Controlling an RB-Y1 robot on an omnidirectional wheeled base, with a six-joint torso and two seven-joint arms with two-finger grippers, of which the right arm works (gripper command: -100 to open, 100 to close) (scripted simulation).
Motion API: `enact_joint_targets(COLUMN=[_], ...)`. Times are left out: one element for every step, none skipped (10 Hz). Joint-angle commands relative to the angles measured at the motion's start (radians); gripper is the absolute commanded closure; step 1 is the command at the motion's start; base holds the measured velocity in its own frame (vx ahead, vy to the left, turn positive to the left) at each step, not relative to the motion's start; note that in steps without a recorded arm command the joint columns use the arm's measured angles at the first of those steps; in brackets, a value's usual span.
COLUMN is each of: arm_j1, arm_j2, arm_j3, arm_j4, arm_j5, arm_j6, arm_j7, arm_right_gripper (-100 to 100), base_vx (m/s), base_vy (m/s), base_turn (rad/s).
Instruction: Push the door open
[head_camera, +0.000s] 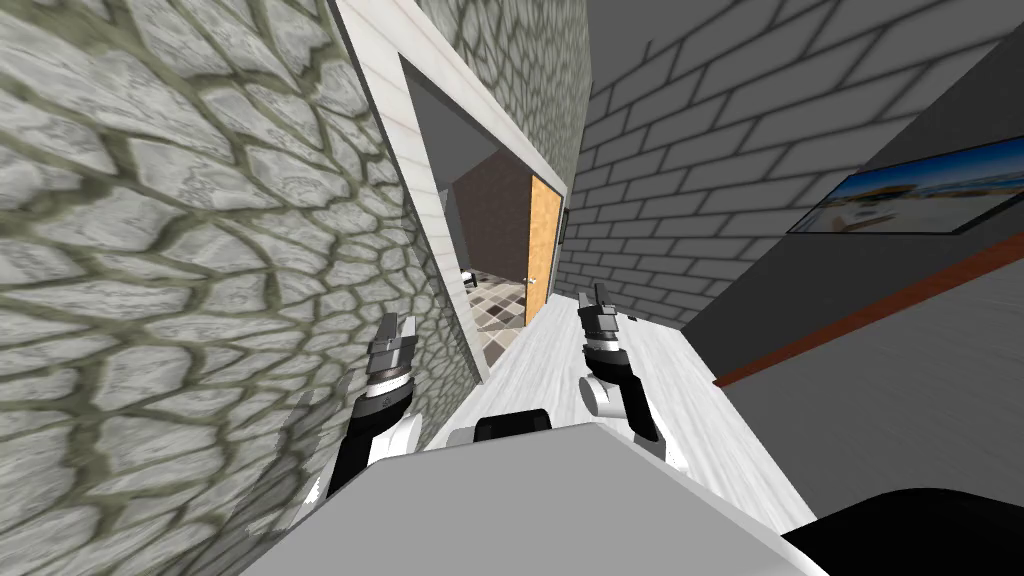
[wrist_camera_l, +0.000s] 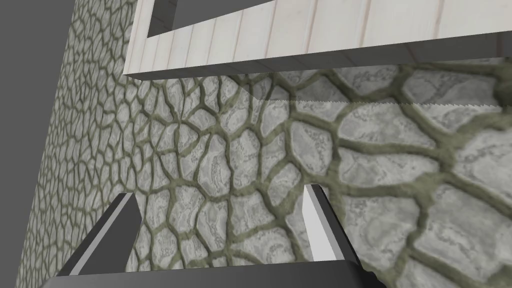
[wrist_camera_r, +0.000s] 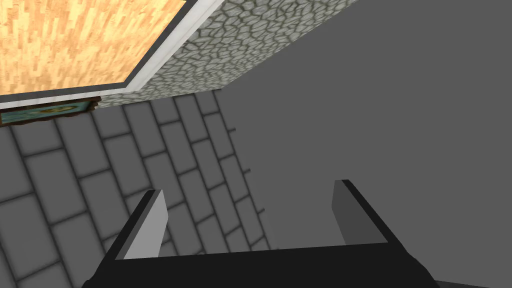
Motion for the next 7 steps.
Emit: enact_joint_targets(arm_j1=[-0.012,-0.019,-0.027,-0.034,-0.044,-0.049,-0.059], arm_j2=[-0.01,-0.015,-0.02,-0.025,-0.03,-0.033,-0.039], arm_j3=[0.002,0.004,0.005,0.007,0.009,0.01,0.012], arm_j4=[0.033,0.052,0.071,0.09,0.117,0.13,0.158], arm_j5=[0.007,0.011,0.016,0.02,0.026,0.029,0.035], arm_j6=[-0.008,-0.013,-0.018,-0.022,-0.029,-0.032,-0.039], arm_j7=[-0.009,-0.015,-0.02,-0.025,-0.033,-0.037,-0.045], arm_right_gripper=[-100,-100,-100,-100,-100,-100,-100], base_vx=[0.07,0.11,0.118,0.117,0.138,0.123,0.103], base_vy=[-0.046,-0.074,-0.08,-0.08,-0.074,-0.084,-0.098], base_turn=[0.044,0.061,0.047,0.046,0.055,0.04,0.052])
